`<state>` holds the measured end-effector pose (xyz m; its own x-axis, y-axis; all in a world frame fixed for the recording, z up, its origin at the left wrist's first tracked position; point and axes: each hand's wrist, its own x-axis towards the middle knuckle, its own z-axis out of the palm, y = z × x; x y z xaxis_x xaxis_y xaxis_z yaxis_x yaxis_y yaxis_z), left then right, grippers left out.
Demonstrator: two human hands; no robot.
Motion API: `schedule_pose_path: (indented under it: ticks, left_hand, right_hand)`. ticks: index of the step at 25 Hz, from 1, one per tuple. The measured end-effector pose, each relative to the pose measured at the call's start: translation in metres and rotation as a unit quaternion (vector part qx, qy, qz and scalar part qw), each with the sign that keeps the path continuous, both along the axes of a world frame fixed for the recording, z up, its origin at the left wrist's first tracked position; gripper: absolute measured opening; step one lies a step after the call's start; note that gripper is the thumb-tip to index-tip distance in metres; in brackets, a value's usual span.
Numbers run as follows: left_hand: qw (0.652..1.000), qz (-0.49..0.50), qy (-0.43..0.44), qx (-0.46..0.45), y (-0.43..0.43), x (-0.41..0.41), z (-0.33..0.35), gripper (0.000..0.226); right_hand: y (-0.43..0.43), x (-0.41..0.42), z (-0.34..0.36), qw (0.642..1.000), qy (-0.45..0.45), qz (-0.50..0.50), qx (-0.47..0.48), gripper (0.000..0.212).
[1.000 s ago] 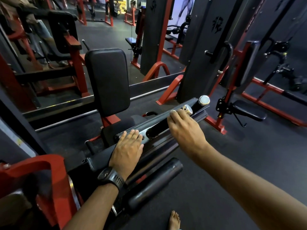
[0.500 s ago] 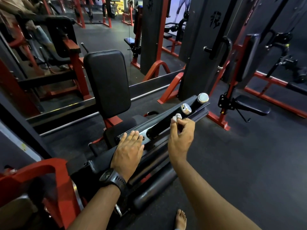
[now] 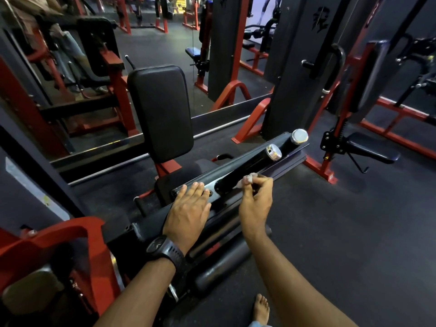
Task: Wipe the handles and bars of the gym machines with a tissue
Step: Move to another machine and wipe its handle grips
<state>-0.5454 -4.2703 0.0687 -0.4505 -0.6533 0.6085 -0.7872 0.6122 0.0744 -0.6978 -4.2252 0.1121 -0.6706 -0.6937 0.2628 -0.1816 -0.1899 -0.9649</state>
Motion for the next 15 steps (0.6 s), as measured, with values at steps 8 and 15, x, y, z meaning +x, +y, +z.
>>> schedule_pose_path:
  ticks: [8, 15]
  left_hand:
    - [1.000, 0.003, -0.007, 0.011, 0.001, 0.000, 0.001, 0.040]
    - [1.000, 0.003, -0.002, 0.018, 0.002, 0.000, 0.000, 0.043]
  right_hand:
    - [0.001, 0.014, -0.023, 0.995, 0.019, 0.048, 0.086, 0.016]
    - [0.013, 0.012, -0.016, 0.952, 0.264, 0.032, 0.153, 0.008]
